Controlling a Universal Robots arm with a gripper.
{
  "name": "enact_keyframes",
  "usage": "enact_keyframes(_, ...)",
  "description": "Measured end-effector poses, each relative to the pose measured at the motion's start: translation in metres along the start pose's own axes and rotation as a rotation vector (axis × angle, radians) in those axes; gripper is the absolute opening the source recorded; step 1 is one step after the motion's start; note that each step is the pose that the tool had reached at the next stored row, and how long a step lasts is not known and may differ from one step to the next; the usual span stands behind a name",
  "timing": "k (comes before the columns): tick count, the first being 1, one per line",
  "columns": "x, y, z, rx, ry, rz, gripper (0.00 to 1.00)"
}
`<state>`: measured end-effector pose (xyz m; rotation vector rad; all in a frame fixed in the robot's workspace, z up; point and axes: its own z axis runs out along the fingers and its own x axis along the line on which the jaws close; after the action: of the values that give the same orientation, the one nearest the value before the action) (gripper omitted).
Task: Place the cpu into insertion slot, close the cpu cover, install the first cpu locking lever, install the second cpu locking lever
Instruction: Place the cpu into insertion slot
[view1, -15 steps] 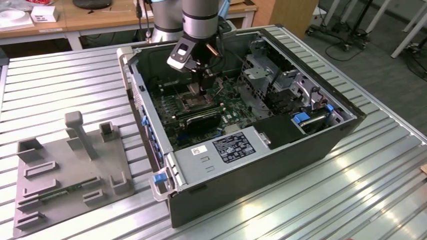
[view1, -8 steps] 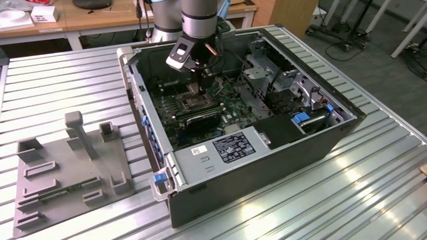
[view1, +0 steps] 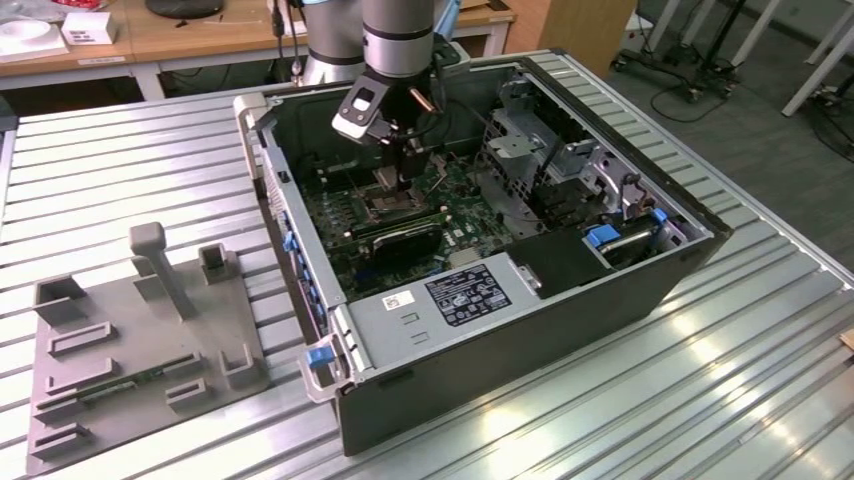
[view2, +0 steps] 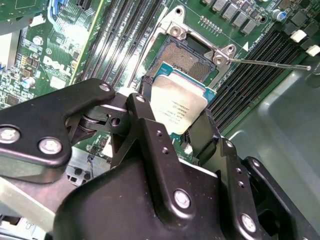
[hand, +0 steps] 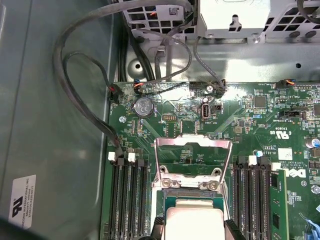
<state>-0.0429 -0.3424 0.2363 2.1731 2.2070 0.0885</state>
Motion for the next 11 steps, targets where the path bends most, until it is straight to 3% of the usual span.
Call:
enact_keyframes(3, 0.0000, -0.0006, 0.0017, -0.0047, -0.0001, 0.000, 0.54)
enact_keyframes(8, 0.0000, -0.0027, 0.0066, -0.0218, 0.0009, -0.001, 0.54)
enact_keyframes(11, 0.0000, -0.0052, 0.0099, -0.0271, 0.0036, -0.001, 0.54)
